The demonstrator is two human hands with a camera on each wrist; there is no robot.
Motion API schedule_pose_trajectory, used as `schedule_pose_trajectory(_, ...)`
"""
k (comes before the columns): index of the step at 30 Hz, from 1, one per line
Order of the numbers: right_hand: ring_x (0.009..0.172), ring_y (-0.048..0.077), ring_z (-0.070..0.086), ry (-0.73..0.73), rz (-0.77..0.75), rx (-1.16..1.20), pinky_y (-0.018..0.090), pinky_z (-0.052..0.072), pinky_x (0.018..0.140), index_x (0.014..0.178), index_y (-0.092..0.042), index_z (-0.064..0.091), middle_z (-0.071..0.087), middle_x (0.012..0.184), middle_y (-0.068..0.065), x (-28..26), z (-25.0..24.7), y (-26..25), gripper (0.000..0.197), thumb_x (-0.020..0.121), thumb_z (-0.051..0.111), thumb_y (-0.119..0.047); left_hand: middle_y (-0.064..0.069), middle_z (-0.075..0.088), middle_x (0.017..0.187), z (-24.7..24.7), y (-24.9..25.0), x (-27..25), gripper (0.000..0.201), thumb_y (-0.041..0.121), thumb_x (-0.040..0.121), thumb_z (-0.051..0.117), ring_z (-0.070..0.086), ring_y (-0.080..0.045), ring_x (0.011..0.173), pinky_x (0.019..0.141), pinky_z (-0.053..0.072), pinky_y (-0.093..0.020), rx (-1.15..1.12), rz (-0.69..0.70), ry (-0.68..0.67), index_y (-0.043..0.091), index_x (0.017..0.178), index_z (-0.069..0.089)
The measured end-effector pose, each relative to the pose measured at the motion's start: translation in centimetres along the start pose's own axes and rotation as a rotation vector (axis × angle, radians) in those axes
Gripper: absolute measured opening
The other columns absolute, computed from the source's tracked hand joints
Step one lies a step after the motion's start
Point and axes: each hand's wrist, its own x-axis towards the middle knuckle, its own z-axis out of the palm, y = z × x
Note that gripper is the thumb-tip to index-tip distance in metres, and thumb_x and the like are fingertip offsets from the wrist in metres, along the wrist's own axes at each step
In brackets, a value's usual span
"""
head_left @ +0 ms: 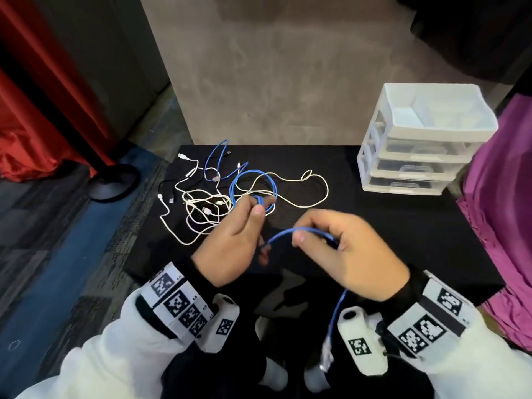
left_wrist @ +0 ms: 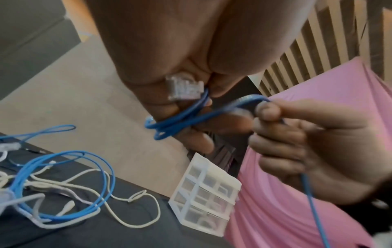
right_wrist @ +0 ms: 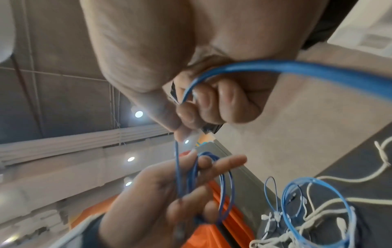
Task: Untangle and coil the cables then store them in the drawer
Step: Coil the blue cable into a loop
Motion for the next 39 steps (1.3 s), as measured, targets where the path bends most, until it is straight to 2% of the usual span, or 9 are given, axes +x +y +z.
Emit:
schedule_pose_trajectory(3, 0.075, 0.033, 0.062, 0.139, -0.009, 0.028, 0.046, 0.051, 0.073, 0.086, -0.023, 0.074, 0.066, 0.081, 0.013, 1.4, -0.5, 0.3, 0.010, 0.096, 0.073, -0.024, 0.005, 0.052, 0.056, 1.0, 1.0, -1.2, 0.035, 0.027, 0.111, 0.033, 0.039, -0.013, 0.042, 0.057, 0.045, -0.035, -0.153, -0.073, -0.133, -0.005, 0.103, 0.047)
schedule_pose_trajectory(5, 0.073, 0.023, 0.065, 0.161, -0.007, 0.108, 0.037, 0.055, 0.071, 0.087, -0.019, 0.073, 0.069, 0.085, 0.010, 2.0, -0.3, 0.6, 0.010, 0.097, 0.073, -0.018, 0.007, 0.044, 0.049, 1.3, 1.6, -1.6, 0.046, 0.034, 0.108, 0.034, 0.037, -0.008, 0.038, 0.058, 0.037, -0.037, -0.281, -0.099, -0.201, -0.011, 0.108, 0.046)
schedule_pose_trajectory(7, 0.066, 0.012, 0.061, 0.144, 0.026, 0.249, 0.026, 0.053, 0.068, 0.088, -0.010, 0.070, 0.069, 0.078, 0.007, 2.1, 0.0, 0.7, 0.011, 0.099, 0.068, -0.011, 0.006, 0.052, 0.052, 1.4, 1.8, -1.6, 0.049, 0.035, 0.103, 0.033, 0.033, -0.008, 0.038, 0.063, 0.041, -0.040, -0.359, -0.083, -0.238, -0.011, 0.108, 0.047)
schedule_pose_trajectory(12, 0.062, 0.017, 0.059, 0.125, 0.100, 0.288, 0.037, 0.052, 0.060, 0.093, -0.013, 0.070, 0.069, 0.071, 0.008, 2.1, 0.8, 1.6, 0.016, 0.105, 0.060, -0.017, -0.010, 0.056, 0.087, 1.3, 1.5, -1.6, 0.031, 0.028, 0.105, 0.035, 0.029, -0.011, 0.045, 0.059, 0.047, -0.032, -0.515, -0.056, -0.248, 0.000, 0.096, 0.046)
schedule_pose_trajectory(16, 0.062, 0.020, 0.055, 0.136, 0.178, 0.318, 0.032, 0.047, 0.055, 0.095, -0.013, 0.070, 0.058, 0.068, 0.005, 2.1, 0.5, 3.4, 0.020, 0.107, 0.056, -0.019, 0.000, 0.043, 0.074, 0.5, 1.7, -1.1, 0.023, 0.027, 0.107, 0.038, 0.025, -0.006, 0.044, 0.050, 0.039, -0.023, -0.739, -0.154, -0.187, 0.015, 0.089, 0.044)
schedule_pose_trajectory(22, 0.075, 0.005, 0.060, 0.029, 0.230, 0.110, 0.024, 0.046, 0.079, 0.091, -0.017, 0.074, 0.069, 0.079, -0.005, 0.8, 0.1, 6.8, 0.020, 0.104, 0.060, -0.011, 0.006, 0.030, 0.068, -1.3, 1.8, -0.3, 0.026, 0.031, 0.107, 0.034, 0.026, -0.002, 0.042, 0.042, 0.034, -0.017, -0.910, -0.240, -0.034, 0.019, 0.085, 0.043)
schedule_pose_trajectory(25, 0.072, 0.004, 0.056, 0.013, 0.304, 0.077, 0.023, 0.044, 0.075, 0.091, -0.021, 0.073, 0.063, 0.075, -0.006, 0.1, 0.4, 7.5, 0.017, 0.102, 0.063, -0.012, 0.006, 0.031, 0.069, -1.0, 1.8, -0.6, 0.025, 0.032, 0.105, 0.037, 0.025, -0.003, 0.045, 0.044, 0.035, -0.017, -0.966, -0.248, -0.021, 0.018, 0.086, 0.046)
schedule_pose_trajectory(29, 0.070, 0.013, 0.063, 0.227, 0.336, 0.266, 0.026, 0.053, 0.062, 0.093, -0.013, 0.069, 0.061, 0.081, 0.011, 0.8, 0.7, 6.3, 0.018, 0.103, 0.058, -0.003, 0.006, 0.037, 0.071, 0.4, 1.8, -1.0, 0.025, 0.032, 0.105, 0.039, 0.024, -0.004, 0.048, 0.052, 0.045, -0.020, -1.004, -0.264, -0.021, 0.017, 0.090, 0.053)
schedule_pose_trajectory(39, 0.065, 0.018, 0.067, 0.511, 0.288, 0.777, 0.027, 0.060, 0.066, 0.104, -0.009, 0.066, 0.069, 0.085, 0.013, 2.8, -0.5, 3.2, 0.014, 0.107, 0.052, -0.008, 0.003, 0.036, 0.074, 2.0, 2.0, -1.4, 0.026, 0.031, 0.106, 0.040, 0.028, -0.003, 0.045, 0.054, 0.053, -0.025, -1.011, -0.261, -0.141, 0.012, 0.095, 0.054)
